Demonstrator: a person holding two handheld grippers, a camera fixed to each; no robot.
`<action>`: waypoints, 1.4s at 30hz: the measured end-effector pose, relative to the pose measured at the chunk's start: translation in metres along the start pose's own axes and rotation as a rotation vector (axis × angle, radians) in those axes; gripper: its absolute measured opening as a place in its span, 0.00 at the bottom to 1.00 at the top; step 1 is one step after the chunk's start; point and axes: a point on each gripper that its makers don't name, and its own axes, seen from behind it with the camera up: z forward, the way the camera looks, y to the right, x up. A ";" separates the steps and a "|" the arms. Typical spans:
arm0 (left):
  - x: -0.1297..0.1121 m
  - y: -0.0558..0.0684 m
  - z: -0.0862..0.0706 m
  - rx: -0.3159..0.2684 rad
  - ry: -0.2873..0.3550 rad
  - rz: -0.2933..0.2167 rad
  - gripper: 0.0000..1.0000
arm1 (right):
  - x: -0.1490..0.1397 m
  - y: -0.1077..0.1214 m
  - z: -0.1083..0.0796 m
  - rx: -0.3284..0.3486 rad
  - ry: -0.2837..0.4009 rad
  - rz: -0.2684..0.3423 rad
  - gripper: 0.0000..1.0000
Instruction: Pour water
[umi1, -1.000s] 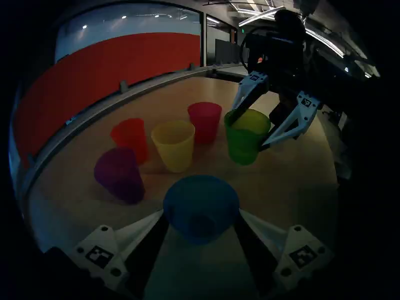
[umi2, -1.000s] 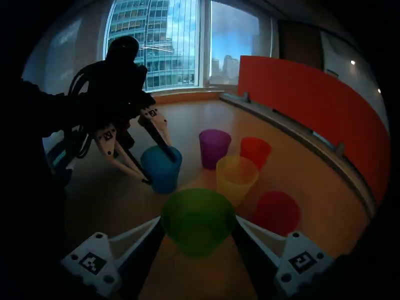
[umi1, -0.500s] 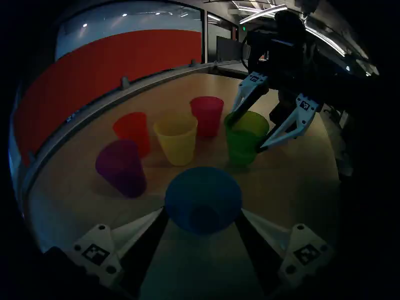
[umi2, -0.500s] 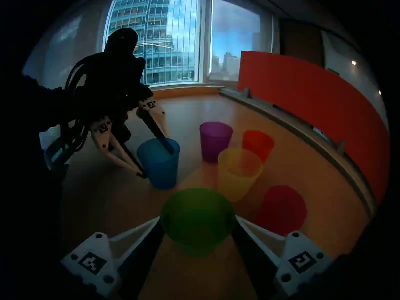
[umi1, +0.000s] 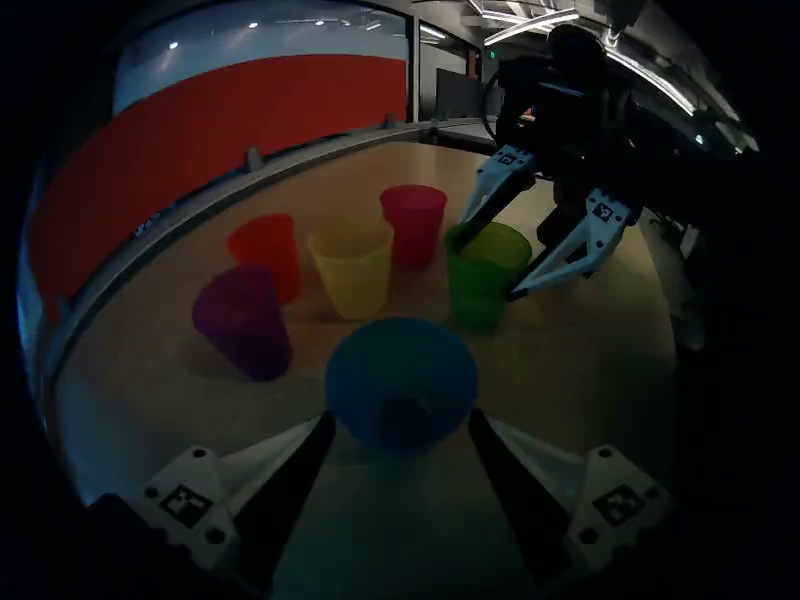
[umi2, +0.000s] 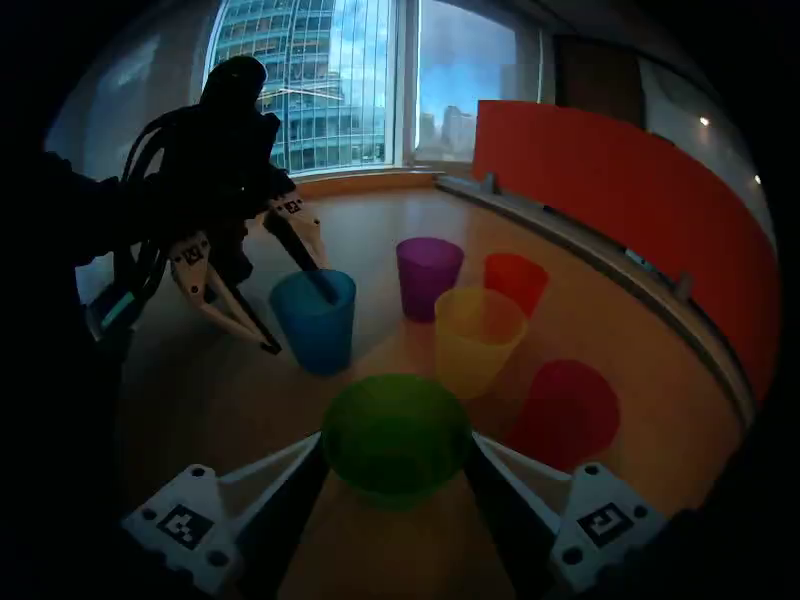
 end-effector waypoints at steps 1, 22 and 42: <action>-0.001 0.000 -0.001 0.001 -0.001 -0.002 0.99 | -0.001 0.000 -0.001 -0.001 -0.001 0.000 0.91; -0.006 -0.002 -0.011 0.021 0.000 -0.027 0.99 | -0.007 -0.001 -0.013 -0.025 0.003 0.026 1.00; -0.013 -0.002 -0.051 0.115 0.056 -0.095 0.99 | -0.021 0.001 -0.066 -0.142 0.035 0.075 1.00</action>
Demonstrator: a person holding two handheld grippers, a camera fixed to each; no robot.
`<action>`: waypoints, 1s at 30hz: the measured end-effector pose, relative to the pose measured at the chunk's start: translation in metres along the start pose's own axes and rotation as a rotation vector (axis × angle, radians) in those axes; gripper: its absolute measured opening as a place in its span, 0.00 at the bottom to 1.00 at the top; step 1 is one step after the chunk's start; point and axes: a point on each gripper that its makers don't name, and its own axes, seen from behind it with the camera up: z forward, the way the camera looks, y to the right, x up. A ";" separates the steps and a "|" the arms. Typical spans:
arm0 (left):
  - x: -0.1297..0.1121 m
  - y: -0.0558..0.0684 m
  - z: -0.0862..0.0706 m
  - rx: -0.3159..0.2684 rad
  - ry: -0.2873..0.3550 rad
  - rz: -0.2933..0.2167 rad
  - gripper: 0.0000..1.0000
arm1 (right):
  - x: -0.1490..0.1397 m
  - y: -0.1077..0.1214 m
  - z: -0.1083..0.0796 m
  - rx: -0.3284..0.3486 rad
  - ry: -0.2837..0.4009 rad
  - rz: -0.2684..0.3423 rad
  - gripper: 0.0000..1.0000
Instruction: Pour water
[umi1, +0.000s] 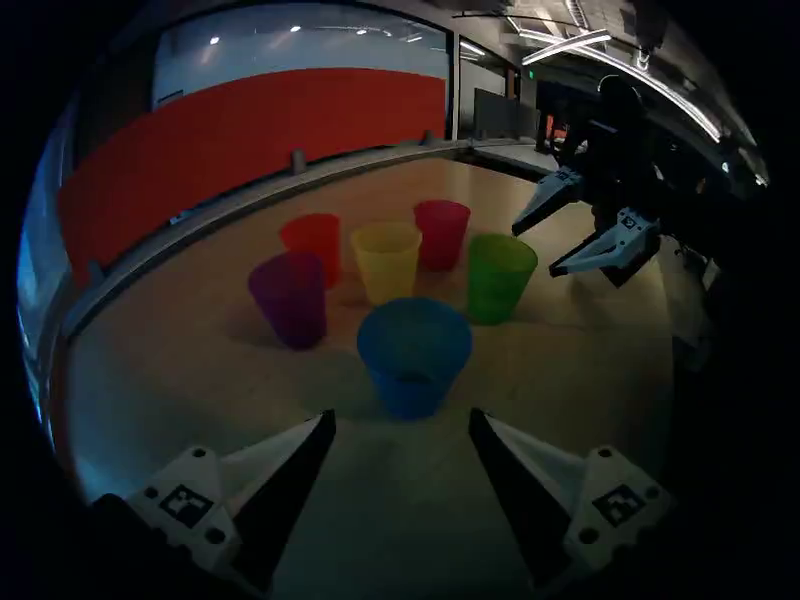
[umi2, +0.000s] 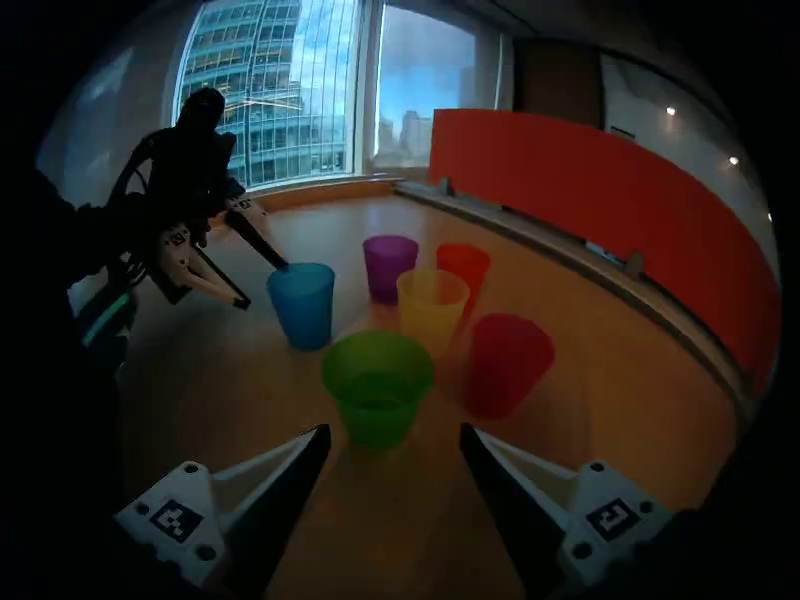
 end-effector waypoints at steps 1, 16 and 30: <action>0.000 0.000 -0.002 0.007 0.005 -0.004 0.99 | 0.001 0.001 -0.003 -0.008 0.005 0.004 1.00; 0.007 -0.020 -0.031 0.147 0.097 -0.058 0.99 | 0.023 0.016 -0.034 -0.134 0.117 0.079 1.00; 0.033 -0.057 -0.051 0.297 0.230 -0.105 0.99 | 0.049 0.046 -0.055 -0.307 0.232 0.137 1.00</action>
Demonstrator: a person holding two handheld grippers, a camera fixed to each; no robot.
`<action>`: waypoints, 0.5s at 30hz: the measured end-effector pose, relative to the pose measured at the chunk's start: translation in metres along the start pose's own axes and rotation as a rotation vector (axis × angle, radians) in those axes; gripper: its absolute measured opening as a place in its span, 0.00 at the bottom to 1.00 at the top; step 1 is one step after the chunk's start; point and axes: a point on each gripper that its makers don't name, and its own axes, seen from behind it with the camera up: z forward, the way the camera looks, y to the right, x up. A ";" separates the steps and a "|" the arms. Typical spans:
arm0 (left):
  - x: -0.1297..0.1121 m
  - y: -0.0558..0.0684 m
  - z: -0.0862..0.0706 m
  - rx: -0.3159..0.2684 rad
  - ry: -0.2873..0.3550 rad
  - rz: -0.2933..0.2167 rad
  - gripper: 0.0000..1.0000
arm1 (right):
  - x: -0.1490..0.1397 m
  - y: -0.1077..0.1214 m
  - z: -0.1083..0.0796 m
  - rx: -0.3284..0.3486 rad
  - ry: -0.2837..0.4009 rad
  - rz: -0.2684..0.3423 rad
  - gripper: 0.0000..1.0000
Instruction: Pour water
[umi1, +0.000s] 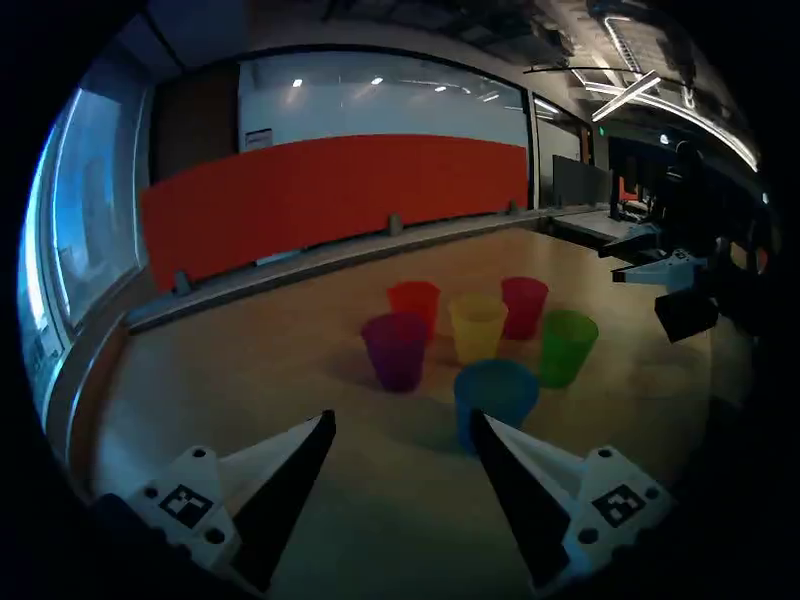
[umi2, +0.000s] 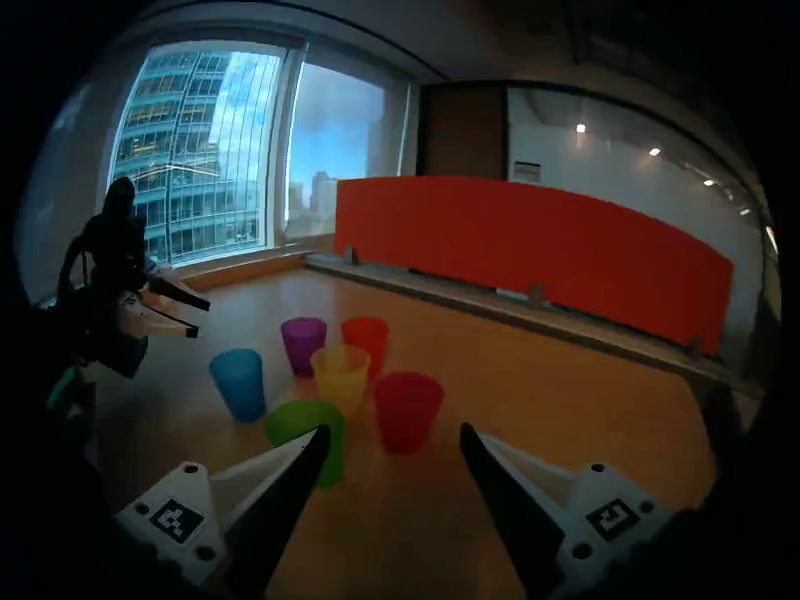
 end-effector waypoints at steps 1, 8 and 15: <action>0.003 -0.002 0.000 0.010 0.011 -0.003 0.99 | 0.001 0.004 0.000 -0.017 0.008 0.001 1.00; 0.022 -0.013 0.000 0.064 0.089 -0.046 0.99 | 0.015 0.026 -0.002 -0.120 0.067 0.029 1.00; 0.034 -0.023 0.001 0.109 0.145 -0.096 0.99 | 0.028 0.044 -0.006 -0.205 0.123 0.061 1.00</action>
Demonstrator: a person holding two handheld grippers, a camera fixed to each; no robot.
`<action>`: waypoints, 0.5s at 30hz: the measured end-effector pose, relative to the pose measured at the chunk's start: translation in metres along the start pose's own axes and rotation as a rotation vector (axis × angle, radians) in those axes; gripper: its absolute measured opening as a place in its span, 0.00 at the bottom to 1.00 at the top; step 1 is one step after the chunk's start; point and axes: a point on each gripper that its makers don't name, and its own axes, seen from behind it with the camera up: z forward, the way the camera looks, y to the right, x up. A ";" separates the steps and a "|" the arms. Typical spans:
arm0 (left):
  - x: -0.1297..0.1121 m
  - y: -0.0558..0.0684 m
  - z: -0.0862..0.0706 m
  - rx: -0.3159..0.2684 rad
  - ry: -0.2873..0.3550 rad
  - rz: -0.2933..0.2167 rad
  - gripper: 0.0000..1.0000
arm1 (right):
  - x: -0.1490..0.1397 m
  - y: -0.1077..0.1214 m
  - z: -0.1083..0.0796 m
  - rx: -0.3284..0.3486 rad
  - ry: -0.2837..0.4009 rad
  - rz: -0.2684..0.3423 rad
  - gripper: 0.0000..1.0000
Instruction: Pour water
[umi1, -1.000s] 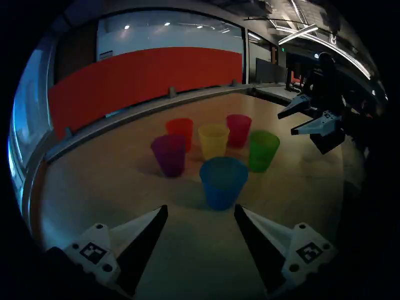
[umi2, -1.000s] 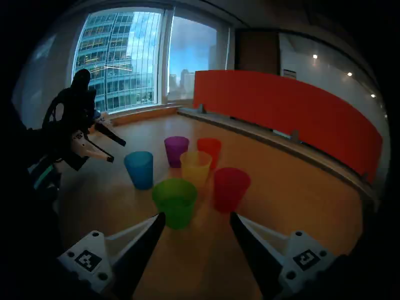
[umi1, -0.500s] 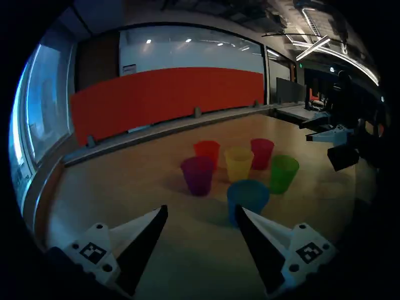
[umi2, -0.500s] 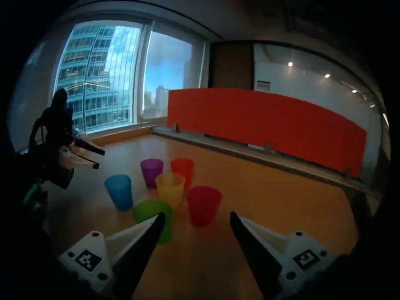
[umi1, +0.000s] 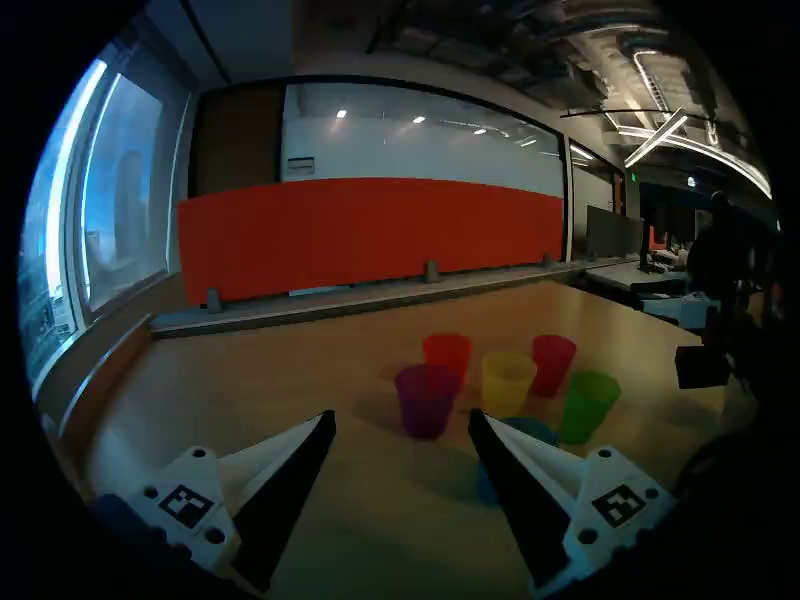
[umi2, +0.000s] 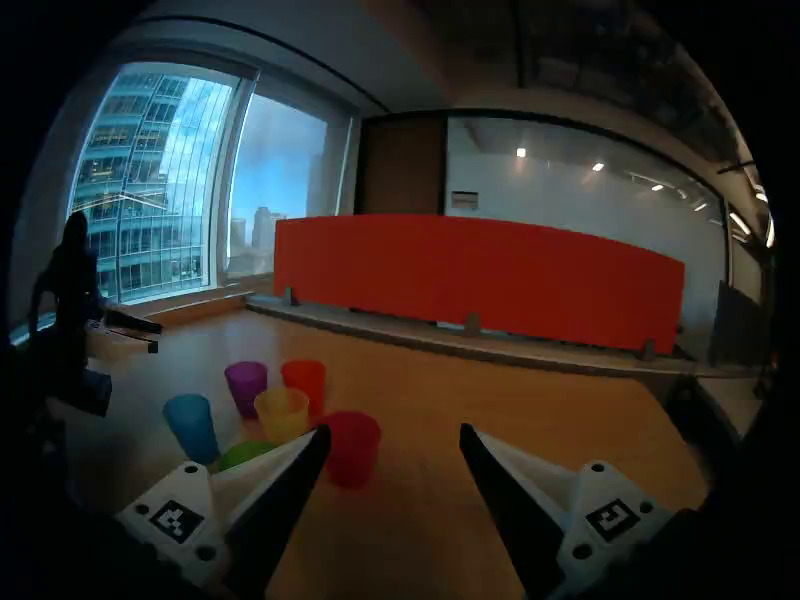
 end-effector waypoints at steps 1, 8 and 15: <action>0.003 -0.002 0.000 0.011 0.010 -0.004 0.99 | 0.002 0.003 0.000 -0.015 0.007 0.004 1.00; 0.018 -0.013 -0.003 0.076 0.072 -0.036 0.99 | 0.009 0.024 -0.001 -0.112 0.046 0.029 1.00; 0.027 -0.024 -0.005 0.144 0.129 -0.064 0.99 | 0.017 0.039 -0.002 -0.211 0.095 0.030 1.00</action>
